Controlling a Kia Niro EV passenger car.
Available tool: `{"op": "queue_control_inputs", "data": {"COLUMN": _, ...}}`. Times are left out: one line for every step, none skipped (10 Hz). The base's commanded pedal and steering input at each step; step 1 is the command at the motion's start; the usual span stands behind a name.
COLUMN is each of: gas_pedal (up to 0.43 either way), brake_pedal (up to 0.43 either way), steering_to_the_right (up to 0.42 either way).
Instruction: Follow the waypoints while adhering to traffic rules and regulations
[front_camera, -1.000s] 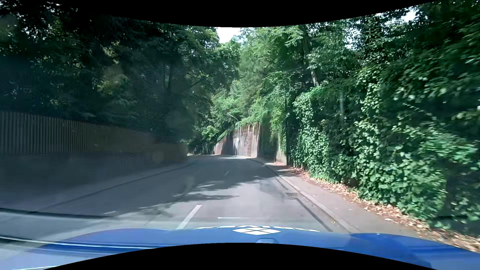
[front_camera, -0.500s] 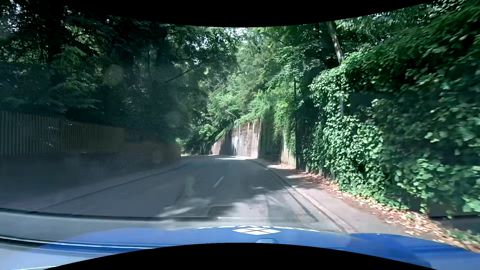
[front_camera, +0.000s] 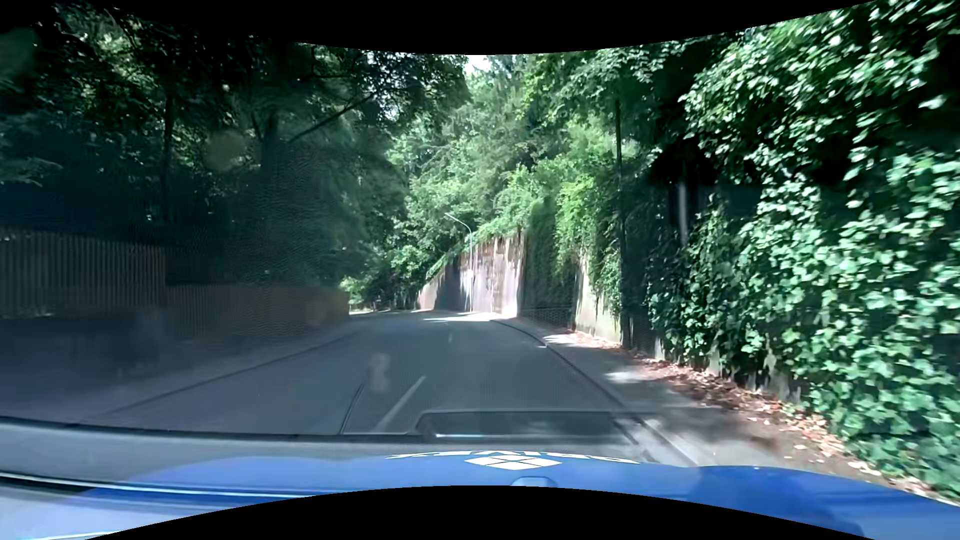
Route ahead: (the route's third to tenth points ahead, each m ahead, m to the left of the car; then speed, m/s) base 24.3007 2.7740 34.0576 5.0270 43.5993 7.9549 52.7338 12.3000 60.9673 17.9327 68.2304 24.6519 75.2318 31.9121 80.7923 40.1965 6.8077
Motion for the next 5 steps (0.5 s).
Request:
{"op": "queue_control_inputs", "data": {"gas_pedal": 0.067, "brake_pedal": 0.000, "steering_to_the_right": -0.002}}
{"op": "queue_control_inputs", "data": {"gas_pedal": 0.079, "brake_pedal": 0.000, "steering_to_the_right": -0.002}}
{"op": "queue_control_inputs", "data": {"gas_pedal": 0.079, "brake_pedal": 0.000, "steering_to_the_right": -0.003}}
{"op": "queue_control_inputs", "data": {"gas_pedal": 0.079, "brake_pedal": 0.000, "steering_to_the_right": -0.007}}
{"op": "queue_control_inputs", "data": {"gas_pedal": 0.079, "brake_pedal": 0.000, "steering_to_the_right": -0.012}}
